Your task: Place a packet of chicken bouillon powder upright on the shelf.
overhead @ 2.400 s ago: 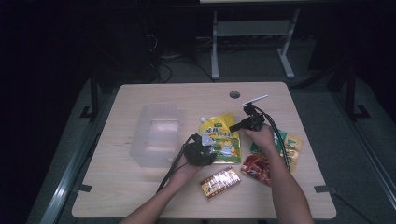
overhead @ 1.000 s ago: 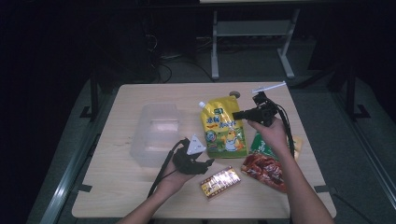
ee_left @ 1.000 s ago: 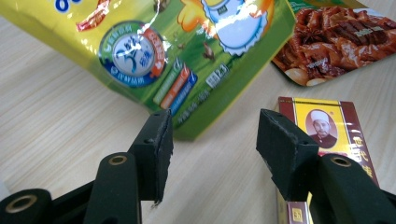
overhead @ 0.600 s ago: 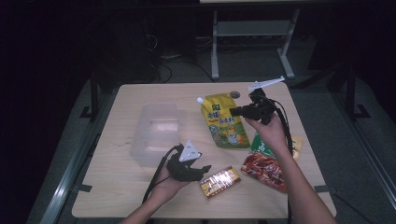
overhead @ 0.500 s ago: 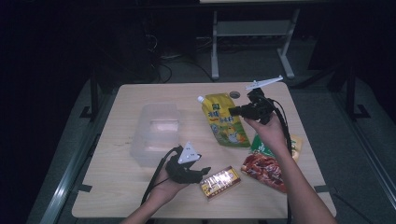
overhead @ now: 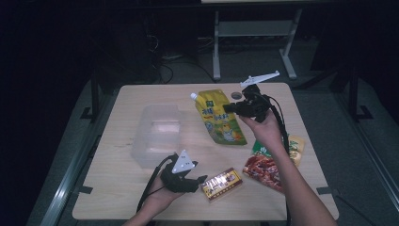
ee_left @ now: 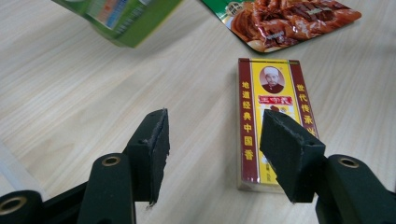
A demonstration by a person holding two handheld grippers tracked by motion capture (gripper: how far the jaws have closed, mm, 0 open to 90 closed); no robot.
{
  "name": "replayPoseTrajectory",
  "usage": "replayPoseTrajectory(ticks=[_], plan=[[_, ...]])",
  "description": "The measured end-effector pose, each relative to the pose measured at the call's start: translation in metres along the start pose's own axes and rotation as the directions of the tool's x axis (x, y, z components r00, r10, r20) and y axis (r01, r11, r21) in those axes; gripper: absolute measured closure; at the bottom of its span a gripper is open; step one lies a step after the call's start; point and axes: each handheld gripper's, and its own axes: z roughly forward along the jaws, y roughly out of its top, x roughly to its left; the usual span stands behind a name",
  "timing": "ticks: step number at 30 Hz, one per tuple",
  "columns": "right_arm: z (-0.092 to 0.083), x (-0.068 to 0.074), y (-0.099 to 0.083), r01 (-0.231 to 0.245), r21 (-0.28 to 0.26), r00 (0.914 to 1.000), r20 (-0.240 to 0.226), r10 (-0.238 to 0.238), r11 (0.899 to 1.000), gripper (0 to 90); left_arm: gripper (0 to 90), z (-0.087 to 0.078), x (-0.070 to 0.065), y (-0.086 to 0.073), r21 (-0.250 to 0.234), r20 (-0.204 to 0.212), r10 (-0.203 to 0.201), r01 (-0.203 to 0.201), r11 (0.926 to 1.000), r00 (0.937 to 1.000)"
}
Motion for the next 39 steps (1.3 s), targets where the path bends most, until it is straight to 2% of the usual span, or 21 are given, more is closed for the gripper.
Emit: replayPoseTrajectory(ticks=[3,4,5,14,16,17,30,35,39], plan=[[0.001,0.006,0.007,0.03,-0.014,0.9995,-0.011,-0.03,0.999,90.0,39.3,-0.002,-0.002,-0.002,-0.012,0.002,0.001,-0.001,0.9999,1.0],[0.001,0.01,0.01,0.025,-0.019,0.9995,-0.018,-0.025,1.0,90.0,39.1,-0.002,-0.002,-0.003,-0.01,0.005,0.003,-0.003,0.9999,1.0],[0.002,0.013,0.013,0.037,-0.023,0.999,-0.022,-0.038,0.999,90.0,38.8,-0.002,-0.004,-0.003,-0.021,0.011,-0.014,0.014,0.9997,0.9998],[0.016,0.035,0.038,0.079,-0.048,0.9952,-0.054,-0.082,0.996,90.0,37.7,-0.005,-0.004,-0.006,-0.02,0.009,-0.002,0.002,0.9998,1.0],[0.018,0.037,0.039,0.078,-0.053,0.9952,-0.056,-0.081,0.996,90.0,37.7,-0.004,-0.006,-0.007,-0.033,0.013,-0.018,0.018,0.9993,0.9998],[0.02,0.039,0.041,0.081,-0.057,0.9946,-0.06,-0.084,0.995,90.0,37.7,-0.004,-0.005,-0.008,-0.016,0.013,-0.002,0.002,0.9999,0.9999],[0.041,0.057,0.052,0.097,-0.066,0.9881,-0.114,-0.104,0.993,90.0,37.7,-0.005,-0.004,-0.013,-0.009,0.011,-0.016,0.016,0.9998,0.9998],[0.048,0.063,0.056,0.105,-0.076,0.9861,-0.121,-0.114,0.991,90.0,37.7,-0.011,-0.001,-0.016,-0.013,0.0,-0.007,0.007,0.9999,1.0],[0.055,0.067,0.058,0.098,-0.085,0.9845,-0.137,-0.109,0.992,90.0,37.7,-0.016,0.003,-0.021,-0.021,-0.014,-0.018,0.017,0.9996,0.9997]])
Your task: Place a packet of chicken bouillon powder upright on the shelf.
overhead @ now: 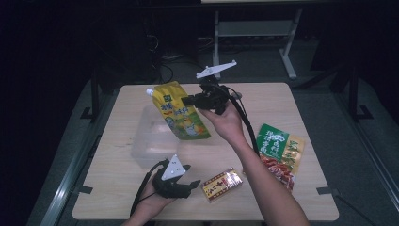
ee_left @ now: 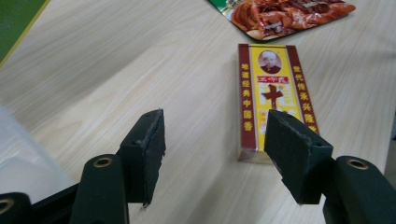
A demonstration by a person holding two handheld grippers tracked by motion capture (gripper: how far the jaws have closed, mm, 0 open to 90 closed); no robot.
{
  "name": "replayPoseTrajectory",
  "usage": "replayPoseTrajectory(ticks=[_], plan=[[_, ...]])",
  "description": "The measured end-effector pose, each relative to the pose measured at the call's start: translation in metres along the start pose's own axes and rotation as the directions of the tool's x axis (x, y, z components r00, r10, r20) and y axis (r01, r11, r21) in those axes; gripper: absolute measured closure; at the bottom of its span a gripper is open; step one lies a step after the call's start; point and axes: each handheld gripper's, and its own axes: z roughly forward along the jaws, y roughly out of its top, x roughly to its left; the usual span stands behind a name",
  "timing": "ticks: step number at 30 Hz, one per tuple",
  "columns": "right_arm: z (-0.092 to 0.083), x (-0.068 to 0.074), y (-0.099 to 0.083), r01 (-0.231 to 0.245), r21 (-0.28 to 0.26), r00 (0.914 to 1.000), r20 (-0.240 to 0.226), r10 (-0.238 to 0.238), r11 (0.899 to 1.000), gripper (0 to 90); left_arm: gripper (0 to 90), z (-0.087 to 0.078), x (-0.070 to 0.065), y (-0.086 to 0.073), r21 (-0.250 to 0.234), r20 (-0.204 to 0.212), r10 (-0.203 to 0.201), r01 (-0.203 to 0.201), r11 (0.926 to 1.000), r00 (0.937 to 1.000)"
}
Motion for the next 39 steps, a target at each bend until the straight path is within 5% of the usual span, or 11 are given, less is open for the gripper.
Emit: replayPoseTrajectory(ticks=[25,39], plan=[[0.048,0.026,0.022,0.042,0.015,0.9985,-0.037,-0.042,0.999,90.0,37.6,-0.009,0.006,-0.01,-0.005,-0.019,0.005,-0.005,1.0,0.9998],[0.084,0.034,0.02,0.024,0.037,0.9984,-0.052,-0.022,0.999,90.0,37.5,-0.008,0.008,-0.011,-0.002,-0.021,-0.003,0.003,1.0,0.9998]])
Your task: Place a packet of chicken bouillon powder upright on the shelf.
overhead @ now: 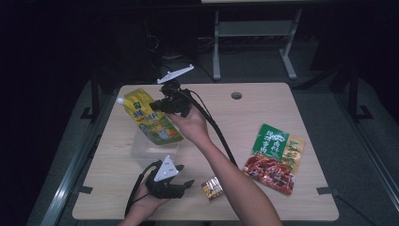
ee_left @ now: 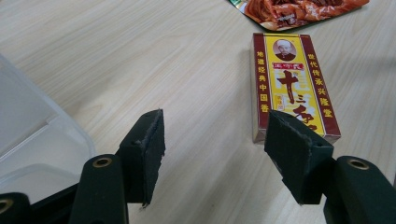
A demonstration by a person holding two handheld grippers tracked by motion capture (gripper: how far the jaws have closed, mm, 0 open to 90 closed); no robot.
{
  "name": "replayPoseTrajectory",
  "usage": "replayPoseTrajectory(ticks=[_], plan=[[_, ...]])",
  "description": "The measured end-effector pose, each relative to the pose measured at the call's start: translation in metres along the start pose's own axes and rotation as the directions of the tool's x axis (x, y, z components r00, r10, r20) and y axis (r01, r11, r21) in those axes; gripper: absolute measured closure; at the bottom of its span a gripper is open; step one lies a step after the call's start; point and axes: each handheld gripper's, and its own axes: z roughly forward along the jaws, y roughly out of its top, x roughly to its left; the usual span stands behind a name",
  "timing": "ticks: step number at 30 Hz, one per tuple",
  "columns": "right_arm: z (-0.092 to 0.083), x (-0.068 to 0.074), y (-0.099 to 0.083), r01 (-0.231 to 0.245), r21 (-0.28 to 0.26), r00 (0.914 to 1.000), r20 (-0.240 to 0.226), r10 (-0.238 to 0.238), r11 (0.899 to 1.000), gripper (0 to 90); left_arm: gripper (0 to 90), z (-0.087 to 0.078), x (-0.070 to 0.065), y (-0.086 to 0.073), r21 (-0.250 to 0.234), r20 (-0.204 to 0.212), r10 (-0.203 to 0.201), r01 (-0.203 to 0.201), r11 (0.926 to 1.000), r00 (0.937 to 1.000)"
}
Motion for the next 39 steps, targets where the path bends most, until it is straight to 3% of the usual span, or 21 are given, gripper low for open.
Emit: replayPoseTrajectory(ticks=[5,14,21,26,31,32,34,35,39], plan=[[0.015,-0.003,-0.009,-0.024,-0.003,0.9997,0.008,0.024,1.0,90.0,37.5,0.0,-0.001,0.0,-0.002,0.002,-0.003,0.003,1.0,1.0],[0.025,-0.007,-0.03,-0.042,0.009,0.9988,0.025,0.042,0.999,89.6,37.5,0.001,-0.003,0.0,0.0,0.005,0.0,0.0,1.0,1.0],[0.019,-0.009,-0.038,-0.022,0.018,0.9992,0.034,0.021,1.0,83.0,37.2,0.002,-0.002,0.0,0.012,0.004,0.002,-0.002,0.9999,1.0],[0.018,-0.008,-0.039,-0.004,0.075,0.9998,0.02,0.002,0.997,75.1,37.1,0.003,-0.003,0.0,0.007,0.007,-0.001,0.001,1.0,1.0],[0.028,-0.009,-0.039,0.04,0.163,0.9987,0.025,-0.044,0.986,70.1,37.0,0.003,-0.003,0.001,0.007,0.006,0.003,-0.003,1.0,1.0],[0.031,-0.008,-0.039,0.028,0.18,0.999,0.029,-0.033,0.983,68.9,37.0,0.003,-0.003,0.001,0.005,0.006,0.005,-0.005,1.0,1.0],[0.036,-0.009,-0.04,0.042,0.207,0.9985,0.025,-0.049,0.977,68.5,37.0,0.004,-0.005,0.001,-0.008,0.009,-0.009,0.009,0.9999,0.9999],[0.042,-0.009,-0.04,0.045,0.25,0.9979,0.034,-0.055,0.967,69.5,37.0,0.004,-0.005,0.001,-0.006,0.01,-0.007,0.007,1.0,0.9999],[0.046,-0.01,-0.041,0.045,0.26,0.998,0.031,-0.055,0.965,76.0,37.0,0.003,-0.004,0.002,-0.003,0.007,0.005,-0.005,1.0,1.0]])
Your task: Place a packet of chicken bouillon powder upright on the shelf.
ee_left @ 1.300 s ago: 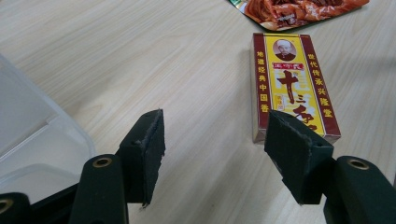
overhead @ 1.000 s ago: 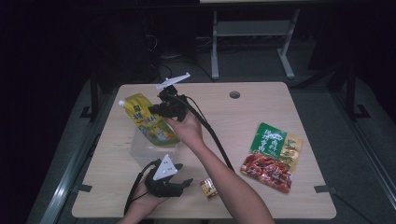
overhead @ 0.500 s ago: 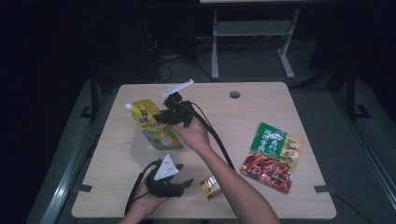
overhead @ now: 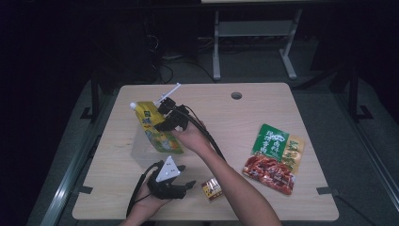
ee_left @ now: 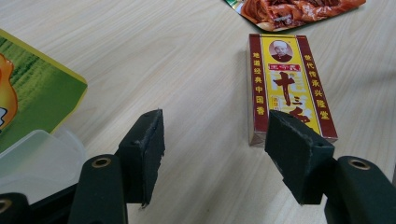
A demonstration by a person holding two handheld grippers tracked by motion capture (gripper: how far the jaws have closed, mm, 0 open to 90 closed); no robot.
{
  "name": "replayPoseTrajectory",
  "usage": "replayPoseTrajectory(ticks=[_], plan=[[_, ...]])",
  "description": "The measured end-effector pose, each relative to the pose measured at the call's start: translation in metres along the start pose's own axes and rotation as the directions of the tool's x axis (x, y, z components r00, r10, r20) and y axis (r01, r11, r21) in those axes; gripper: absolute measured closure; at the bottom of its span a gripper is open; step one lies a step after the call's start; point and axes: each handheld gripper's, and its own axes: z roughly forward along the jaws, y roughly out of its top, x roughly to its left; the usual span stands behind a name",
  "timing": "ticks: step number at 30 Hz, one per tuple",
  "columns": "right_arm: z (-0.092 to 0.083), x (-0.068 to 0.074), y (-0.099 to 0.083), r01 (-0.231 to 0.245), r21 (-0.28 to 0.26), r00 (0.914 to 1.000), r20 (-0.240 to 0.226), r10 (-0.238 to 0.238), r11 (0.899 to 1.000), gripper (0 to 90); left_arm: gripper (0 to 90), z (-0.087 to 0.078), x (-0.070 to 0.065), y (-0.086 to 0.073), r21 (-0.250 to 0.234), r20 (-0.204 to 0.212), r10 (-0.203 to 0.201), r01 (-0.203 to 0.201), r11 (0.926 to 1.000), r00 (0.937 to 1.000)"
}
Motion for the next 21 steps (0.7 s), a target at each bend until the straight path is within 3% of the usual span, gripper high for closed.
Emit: replayPoseTrajectory(ticks=[4,5,8,11,13,14,21], plan=[[0.0,-0.001,-0.001,-0.007,0.001,1.0,0.002,0.007,1.0,85.5,37.0,0.0,0.0,0.0,-0.006,0.001,-0.009,0.009,0.9999,1.0],[0.0,-0.002,-0.002,-0.027,-0.005,0.9996,-0.012,0.027,1.0,89.4,37.0,0.0,0.0,0.0,-0.001,0.002,-0.003,0.003,1.0,1.0],[0.0,-0.002,-0.003,-0.017,-0.018,0.9998,-0.005,0.017,1.0,89.6,37.0,0.0,-0.001,0.0,-0.008,0.002,-0.009,0.009,0.9999,1.0],[-0.003,-0.001,-0.005,-0.045,-0.039,0.9989,-0.01,0.045,0.998,89.8,37.1,0.001,-0.002,0.0,-0.012,0.002,-0.014,0.014,0.9998,0.9999],[-0.007,0.001,-0.005,-0.069,-0.079,0.9976,-0.012,0.069,0.994,89.8,37.0,0.0,-0.001,0.0,-0.007,0.002,-0.009,0.009,0.9999,1.0],[-0.01,0.002,-0.005,-0.058,-0.118,0.9983,-0.007,0.057,0.991,89.8,37.1,0.0,-0.001,0.0,-0.002,0.001,-0.003,0.003,1.0,1.0],[-0.008,0.009,-0.007,-0.064,-0.196,0.9978,0.0,0.066,0.978,89.9,37.0,0.0,-0.002,0.001,-0.001,0.005,0.0,0.0,1.0,1.0]])
